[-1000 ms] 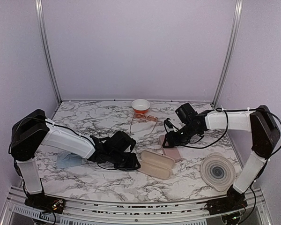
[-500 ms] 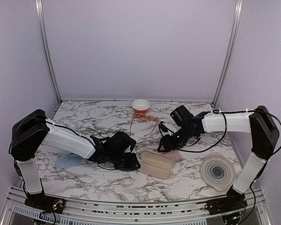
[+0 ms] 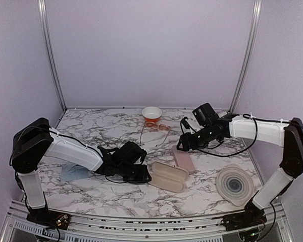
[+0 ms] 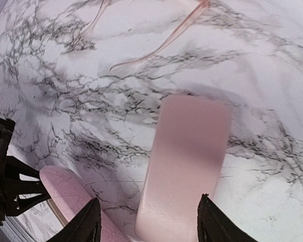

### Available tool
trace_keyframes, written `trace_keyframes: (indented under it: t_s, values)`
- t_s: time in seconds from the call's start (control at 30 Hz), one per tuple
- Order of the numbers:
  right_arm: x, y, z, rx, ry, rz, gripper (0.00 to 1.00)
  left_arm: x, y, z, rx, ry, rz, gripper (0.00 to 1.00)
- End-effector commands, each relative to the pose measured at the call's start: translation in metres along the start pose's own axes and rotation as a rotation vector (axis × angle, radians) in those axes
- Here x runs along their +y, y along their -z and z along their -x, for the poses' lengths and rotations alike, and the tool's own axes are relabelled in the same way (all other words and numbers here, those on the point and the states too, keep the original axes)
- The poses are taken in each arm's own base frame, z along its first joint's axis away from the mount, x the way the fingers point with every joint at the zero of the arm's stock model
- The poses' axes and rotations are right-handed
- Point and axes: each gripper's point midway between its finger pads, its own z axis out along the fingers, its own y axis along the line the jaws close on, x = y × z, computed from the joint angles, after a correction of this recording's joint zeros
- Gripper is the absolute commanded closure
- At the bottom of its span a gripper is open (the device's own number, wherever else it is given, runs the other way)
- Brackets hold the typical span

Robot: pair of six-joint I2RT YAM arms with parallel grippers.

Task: Organize the sunglasses
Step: Move the case with the sunglasses to the center of the board.

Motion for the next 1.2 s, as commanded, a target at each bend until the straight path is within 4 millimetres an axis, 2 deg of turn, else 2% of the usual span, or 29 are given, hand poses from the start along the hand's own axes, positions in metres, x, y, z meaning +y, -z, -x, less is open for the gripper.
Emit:
trace_keyframes:
  t_s: [0.0, 0.07, 0.2, 0.33, 0.5, 0.77, 1.1, 1.17]
  values:
    - [-0.041, 0.028, 0.036, -0.146, -0.133, -0.109, 0.37, -0.002, -0.002, 0.001, -0.005, -0.017, 0.013, 0.78]
    - [-0.055, 0.027, 0.039, -0.151, -0.161, -0.142, 0.36, -0.003, -0.002, 0.001, -0.006, -0.018, 0.013, 0.78]
    - [-0.07, 0.006, 0.033, -0.079, -0.186, -0.193, 0.34, -0.003, -0.003, 0.001, -0.003, -0.022, 0.012, 0.79]
    - [-0.069, -0.019, 0.019, -0.005, -0.186, -0.155, 0.34, -0.004, -0.003, 0.001, -0.004, -0.026, 0.01, 0.79]
    - [-0.049, -0.04, 0.002, 0.061, -0.163, -0.043, 0.37, -0.004, -0.001, 0.002, -0.007, -0.031, 0.011, 0.79]
    - [0.008, -0.053, -0.01, 0.099, -0.043, 0.121, 0.38, -0.004, -0.002, 0.002, -0.009, -0.034, 0.012, 0.79]
    - [0.027, -0.051, -0.012, 0.114, -0.026, 0.204, 0.39, -0.003, -0.002, 0.002, -0.011, -0.038, 0.017, 0.8]
    - [0.026, -0.046, -0.007, 0.093, -0.025, 0.179, 0.39, -0.003, -0.001, 0.003, -0.013, -0.038, 0.016, 0.8]
